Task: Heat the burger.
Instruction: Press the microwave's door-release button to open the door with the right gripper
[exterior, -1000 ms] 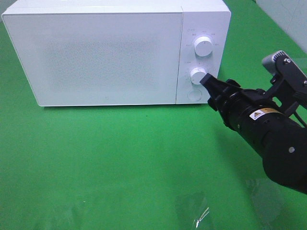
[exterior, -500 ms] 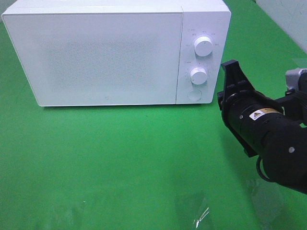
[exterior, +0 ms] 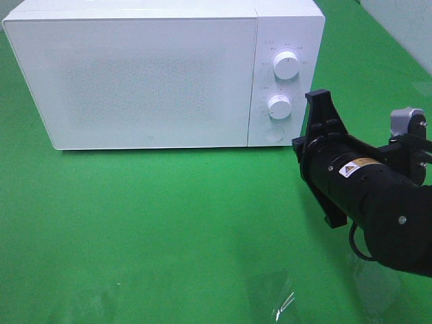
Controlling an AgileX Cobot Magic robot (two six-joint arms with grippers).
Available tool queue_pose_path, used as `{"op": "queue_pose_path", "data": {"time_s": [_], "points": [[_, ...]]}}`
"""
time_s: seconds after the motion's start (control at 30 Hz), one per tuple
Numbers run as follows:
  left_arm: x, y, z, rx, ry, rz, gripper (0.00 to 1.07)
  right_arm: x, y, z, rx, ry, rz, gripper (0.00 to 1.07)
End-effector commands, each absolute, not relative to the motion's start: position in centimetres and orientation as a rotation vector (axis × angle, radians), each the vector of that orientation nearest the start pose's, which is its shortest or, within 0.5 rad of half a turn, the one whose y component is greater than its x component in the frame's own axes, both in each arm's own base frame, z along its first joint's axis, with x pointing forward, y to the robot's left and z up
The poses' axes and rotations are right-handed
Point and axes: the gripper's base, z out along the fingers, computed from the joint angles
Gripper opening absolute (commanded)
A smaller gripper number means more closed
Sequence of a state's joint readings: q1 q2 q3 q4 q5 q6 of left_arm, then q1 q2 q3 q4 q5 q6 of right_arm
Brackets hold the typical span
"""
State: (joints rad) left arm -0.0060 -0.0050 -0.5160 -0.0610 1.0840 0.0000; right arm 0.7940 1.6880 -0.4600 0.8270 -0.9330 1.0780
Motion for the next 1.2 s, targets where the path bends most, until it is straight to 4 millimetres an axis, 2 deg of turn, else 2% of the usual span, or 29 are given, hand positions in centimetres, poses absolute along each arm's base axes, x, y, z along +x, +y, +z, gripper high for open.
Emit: {"op": "queue_pose_path", "data": {"time_s": [0.03, 0.23, 0.37, 0.53, 0.77, 1.2], "points": [[-0.9, -0.5, 28.1, 0.008, 2.027, -0.078, 1.01, 22.6, 15.4, 14.2, 1.269, 1.623, 1.05, 0.0], [-0.9, -0.5, 28.1, 0.008, 2.027, -0.078, 1.01, 22.7, 15.4, 13.6, 1.288, 1.61, 1.048, 0.0], [-0.9, -0.5, 28.1, 0.008, 2.027, -0.078, 1.01, 22.7, 15.5, 12.2, 1.352, 1.615, 1.052, 0.0], [-0.9, -0.5, 28.1, 0.008, 2.027, -0.078, 1.01, 22.9, 15.7, 11.6, 1.367, 1.624, 1.05, 0.0], [-0.9, -0.5, 28.1, 0.008, 2.027, -0.078, 1.01, 25.1, 15.7, 11.3, 1.367, 1.621, 1.112, 0.0], [-0.9, -0.5, 28.1, 0.008, 2.027, -0.078, 1.01, 29.1, 14.7, 11.2, 1.397, 1.57, 1.116, 0.0]]}}
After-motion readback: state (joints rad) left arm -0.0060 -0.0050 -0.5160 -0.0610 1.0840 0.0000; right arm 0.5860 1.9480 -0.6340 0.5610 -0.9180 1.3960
